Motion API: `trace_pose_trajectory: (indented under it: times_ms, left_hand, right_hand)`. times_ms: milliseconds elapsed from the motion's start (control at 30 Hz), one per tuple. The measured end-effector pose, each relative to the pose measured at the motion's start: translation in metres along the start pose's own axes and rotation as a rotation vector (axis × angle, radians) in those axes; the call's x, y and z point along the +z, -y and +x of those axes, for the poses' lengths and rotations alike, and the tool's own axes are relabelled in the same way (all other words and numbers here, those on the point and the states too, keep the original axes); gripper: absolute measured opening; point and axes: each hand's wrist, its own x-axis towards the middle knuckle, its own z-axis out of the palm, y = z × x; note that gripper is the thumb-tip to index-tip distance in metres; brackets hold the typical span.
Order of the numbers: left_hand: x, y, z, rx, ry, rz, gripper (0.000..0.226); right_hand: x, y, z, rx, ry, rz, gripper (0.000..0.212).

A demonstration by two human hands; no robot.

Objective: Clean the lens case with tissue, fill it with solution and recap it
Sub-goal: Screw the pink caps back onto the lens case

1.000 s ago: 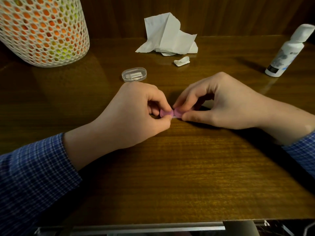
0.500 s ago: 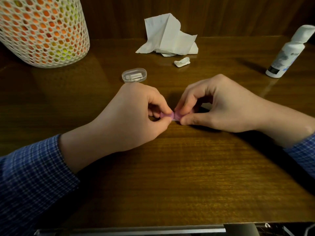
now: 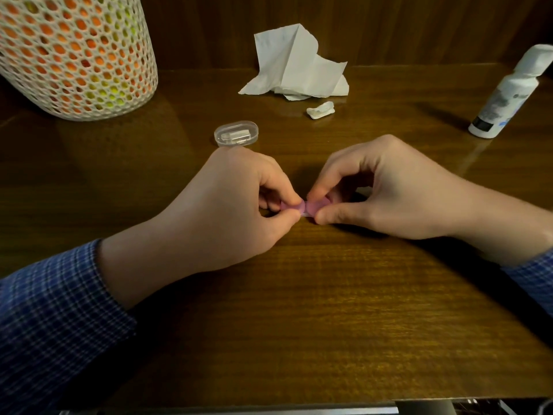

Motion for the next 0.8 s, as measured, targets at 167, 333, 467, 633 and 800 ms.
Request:
trace_pose_trajectory:
  times_ms: [167,333,467,633,800]
  left_hand:
    - [-0.001,0.001,0.001,-0.029,0.011,-0.017,0.013]
    - [-0.003,0.001,0.002,-0.039,0.042,-0.03,0.012]
    - [-0.002,0.0,0.001,-0.034,0.036,-0.039,0.012]
    - [-0.003,0.001,0.002,-0.054,0.048,-0.054,0.013]
    - [-0.003,0.001,0.002,-0.036,0.047,-0.034,0.014]
  right_hand:
    - [0.008,0.004,0.003,-0.003,-0.048,-0.142,0.04]
    - [-0.001,0.006,0.004,-0.026,0.103,-0.174,0.037]
    - [-0.003,0.005,0.005,-0.017,0.092,-0.143,0.027]
    - [0.004,0.004,0.006,-0.009,0.03,-0.154,0.032]
    - [-0.003,0.005,0.003,-0.036,0.152,-0.097,0.034]
